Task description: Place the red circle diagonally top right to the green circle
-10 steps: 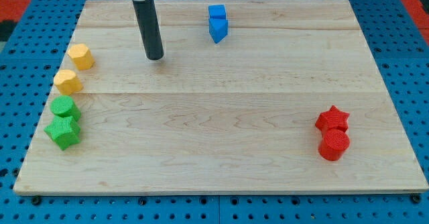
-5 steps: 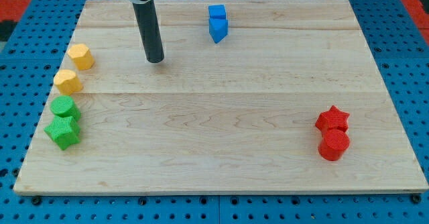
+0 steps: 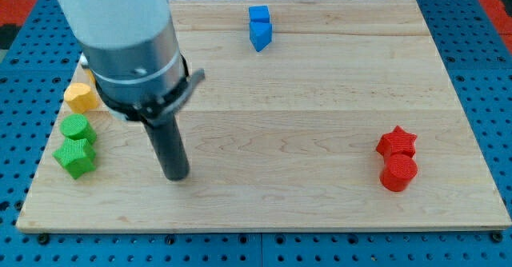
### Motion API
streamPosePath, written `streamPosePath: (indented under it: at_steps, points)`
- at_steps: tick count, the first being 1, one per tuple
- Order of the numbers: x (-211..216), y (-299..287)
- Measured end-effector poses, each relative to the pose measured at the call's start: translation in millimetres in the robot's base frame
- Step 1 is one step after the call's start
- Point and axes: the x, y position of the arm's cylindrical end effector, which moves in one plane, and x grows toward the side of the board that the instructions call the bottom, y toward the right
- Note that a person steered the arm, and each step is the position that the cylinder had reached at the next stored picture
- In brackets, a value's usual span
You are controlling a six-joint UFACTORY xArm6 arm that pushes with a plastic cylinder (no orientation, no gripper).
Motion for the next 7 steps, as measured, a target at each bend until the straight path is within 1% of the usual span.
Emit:
streamPosePath:
  at_steps: [1, 2, 3, 4, 5, 6, 7]
  points:
    - [32.1, 119.2]
    - [47.7, 255.5]
    - [30.0, 322.4]
    - [-3.7, 293.2]
    - [-36.6, 202.1]
    - [-8.0, 231.3]
    - [8.1, 244.6]
